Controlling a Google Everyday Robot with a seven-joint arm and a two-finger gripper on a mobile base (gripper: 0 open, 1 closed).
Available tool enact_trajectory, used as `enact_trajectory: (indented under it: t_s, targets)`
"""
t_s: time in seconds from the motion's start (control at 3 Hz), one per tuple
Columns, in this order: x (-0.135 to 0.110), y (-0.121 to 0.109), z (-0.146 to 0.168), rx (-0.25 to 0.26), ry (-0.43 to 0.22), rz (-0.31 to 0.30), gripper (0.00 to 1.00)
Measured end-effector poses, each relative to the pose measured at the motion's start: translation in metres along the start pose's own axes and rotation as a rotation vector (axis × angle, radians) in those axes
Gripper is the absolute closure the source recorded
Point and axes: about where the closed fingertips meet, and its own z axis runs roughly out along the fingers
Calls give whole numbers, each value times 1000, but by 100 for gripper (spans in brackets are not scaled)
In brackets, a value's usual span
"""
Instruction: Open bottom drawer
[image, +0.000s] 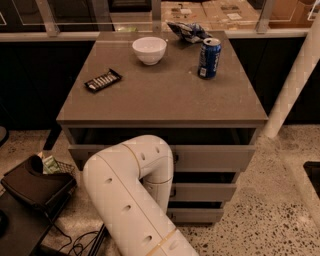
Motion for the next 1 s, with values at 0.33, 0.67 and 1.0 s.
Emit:
enact_trajectory:
  t_s: [0.33,0.67,1.0]
  targets:
    - [4,-1,9,-5,12,14,0]
    - [7,-2,18,-14,17,25,0]
    - [12,-4,32,-32,12,57,0]
